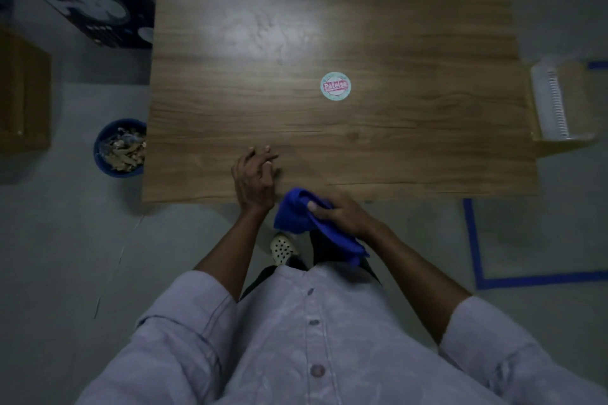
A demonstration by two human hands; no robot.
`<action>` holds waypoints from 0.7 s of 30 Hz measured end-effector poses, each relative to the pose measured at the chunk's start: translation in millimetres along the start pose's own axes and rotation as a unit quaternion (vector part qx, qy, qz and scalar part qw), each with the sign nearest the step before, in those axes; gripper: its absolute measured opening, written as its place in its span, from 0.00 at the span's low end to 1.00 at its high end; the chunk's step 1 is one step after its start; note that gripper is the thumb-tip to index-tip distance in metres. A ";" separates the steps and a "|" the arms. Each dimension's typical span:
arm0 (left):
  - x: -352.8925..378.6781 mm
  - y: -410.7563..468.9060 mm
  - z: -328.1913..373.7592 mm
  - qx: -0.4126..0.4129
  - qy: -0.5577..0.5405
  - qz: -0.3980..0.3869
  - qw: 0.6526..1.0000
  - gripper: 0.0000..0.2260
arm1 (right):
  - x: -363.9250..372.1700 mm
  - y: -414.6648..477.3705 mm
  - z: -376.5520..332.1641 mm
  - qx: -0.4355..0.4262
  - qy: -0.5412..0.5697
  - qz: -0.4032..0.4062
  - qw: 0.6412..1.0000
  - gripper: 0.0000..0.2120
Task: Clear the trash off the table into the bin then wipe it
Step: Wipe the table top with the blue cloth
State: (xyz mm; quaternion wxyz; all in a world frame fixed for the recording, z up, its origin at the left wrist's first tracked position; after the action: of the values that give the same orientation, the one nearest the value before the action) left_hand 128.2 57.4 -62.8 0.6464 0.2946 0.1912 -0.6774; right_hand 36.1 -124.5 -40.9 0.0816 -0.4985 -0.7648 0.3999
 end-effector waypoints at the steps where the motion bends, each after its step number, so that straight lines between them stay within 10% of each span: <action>1: 0.4 -0.6 0.6 -0.003 0.000 -0.005 1.000 0.24 | -16.8 -3.2 -1.9 0.028 0.078 0.034 0.996 0.15; 4: 3.1 3.5 6.2 0.006 0.001 -0.014 1.000 0.24 | -92.4 -2.3 -6.5 0.066 0.213 0.229 0.948 0.16; 7: 3.3 14.8 11.4 0.021 0.011 -0.004 1.000 0.22 | -153.1 -2.1 -28.1 0.059 0.051 0.428 0.900 0.17; 12: 15.0 12.6 2.3 0.034 0.044 -0.032 0.998 0.17 | -74.4 56.3 -16.3 0.111 -0.234 0.293 0.921 0.38; 21: -23.9 15.3 -22.3 0.059 0.133 0.029 0.989 0.19 | -31.5 94.9 -33.7 -0.008 -0.342 0.371 0.863 0.31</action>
State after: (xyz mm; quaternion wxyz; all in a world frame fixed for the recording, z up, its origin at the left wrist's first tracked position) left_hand 146.5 88.5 -62.3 0.6163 0.4254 0.2263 -0.6230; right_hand 135.3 -115.3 -75.6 -0.3435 -0.5780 -0.5062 0.5401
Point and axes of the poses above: each hand's wrist, its own y-axis towards the middle knuckle, its own x-axis out of the palm, z = x × y, the point moved 9 cm from there along y, towards the middle knuckle, and after that the axes turned 15 degrees about x, right-handed, at the moved point
